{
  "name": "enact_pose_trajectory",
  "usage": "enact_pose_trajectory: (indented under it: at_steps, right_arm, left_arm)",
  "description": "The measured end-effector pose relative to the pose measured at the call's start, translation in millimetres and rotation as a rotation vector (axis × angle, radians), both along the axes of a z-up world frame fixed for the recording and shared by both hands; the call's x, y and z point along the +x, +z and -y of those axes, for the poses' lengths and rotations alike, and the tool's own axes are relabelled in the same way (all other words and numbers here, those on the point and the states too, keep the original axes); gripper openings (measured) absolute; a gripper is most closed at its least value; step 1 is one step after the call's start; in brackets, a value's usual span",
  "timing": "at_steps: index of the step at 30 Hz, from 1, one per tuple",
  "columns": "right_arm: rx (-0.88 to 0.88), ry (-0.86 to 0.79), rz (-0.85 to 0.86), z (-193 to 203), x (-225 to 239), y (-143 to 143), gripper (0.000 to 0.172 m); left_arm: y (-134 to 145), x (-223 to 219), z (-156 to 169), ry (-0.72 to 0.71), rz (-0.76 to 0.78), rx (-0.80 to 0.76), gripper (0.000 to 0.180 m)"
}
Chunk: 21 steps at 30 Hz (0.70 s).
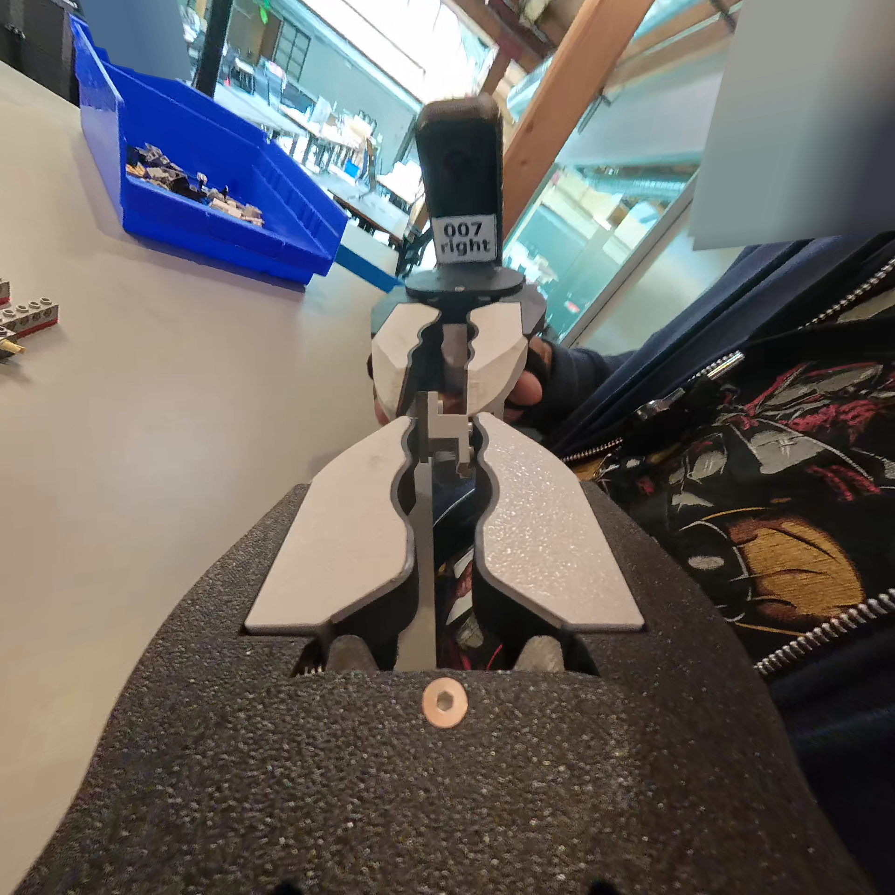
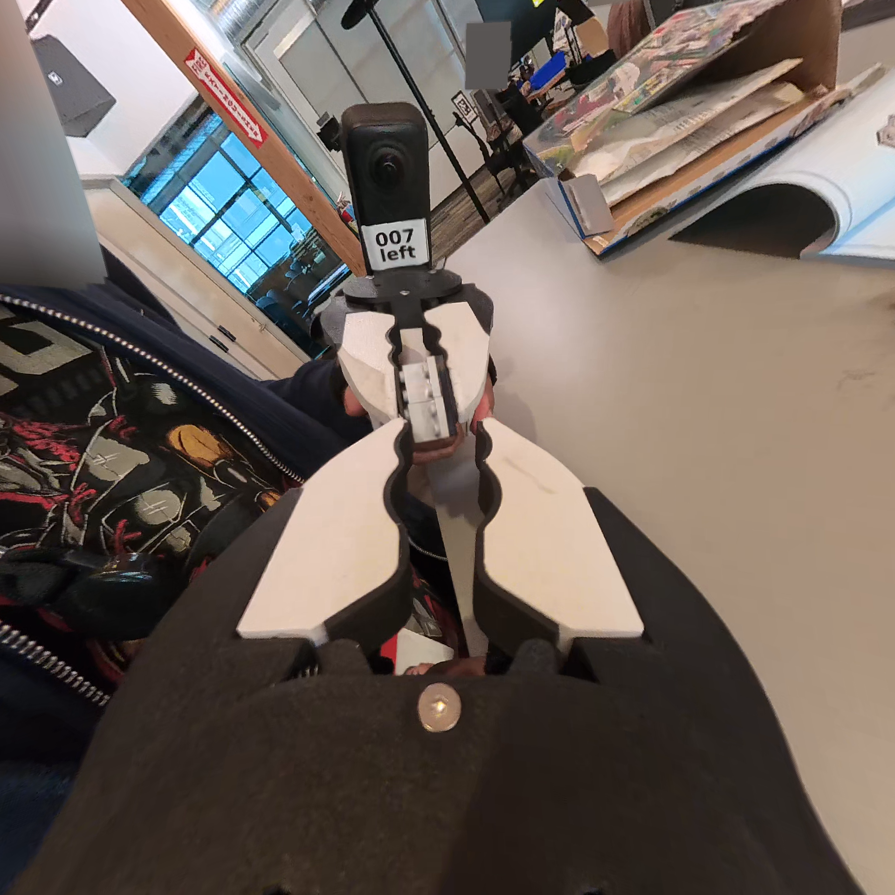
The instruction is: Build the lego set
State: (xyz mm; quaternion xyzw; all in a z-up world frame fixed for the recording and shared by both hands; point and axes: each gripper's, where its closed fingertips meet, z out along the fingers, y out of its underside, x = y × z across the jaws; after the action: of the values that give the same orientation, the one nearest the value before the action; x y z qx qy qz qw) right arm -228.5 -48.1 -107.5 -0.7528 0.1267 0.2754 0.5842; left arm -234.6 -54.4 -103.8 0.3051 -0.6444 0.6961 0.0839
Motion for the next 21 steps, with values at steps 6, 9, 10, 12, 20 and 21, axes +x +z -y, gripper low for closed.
enact_pose_trajectory:
  at_steps: [6, 9, 10, 12, 20, 21]
  right_arm:
    - [-0.012, 0.053, 0.102, -8, -2, 5, 0.016]
    - [-0.016, 0.074, 0.127, -11, -4, 5, 0.015]
    - [-0.015, 0.081, 0.136, -12, -5, 5, 0.014]
    - [-0.012, 0.093, 0.148, -14, -7, 6, 0.013]
    - [0.000, 0.106, 0.180, -18, -7, 10, 0.013]
    - [0.012, 0.106, 0.181, -19, -7, 12, 0.013]
  left_arm:
    - [-1, -2, -4, -0.037, 0.042, 0.114, 0.020]
    - [-1, -4, -6, -0.049, 0.049, 0.132, 0.020]
    - [-1, -5, -6, -0.055, 0.053, 0.137, 0.020]
    - [-1, -7, -6, -0.068, 0.063, 0.145, 0.020]
    - [-1, -9, -7, -0.088, 0.077, 0.179, 0.020]
    - [-3, -9, -7, -0.092, 0.077, 0.190, 0.020]
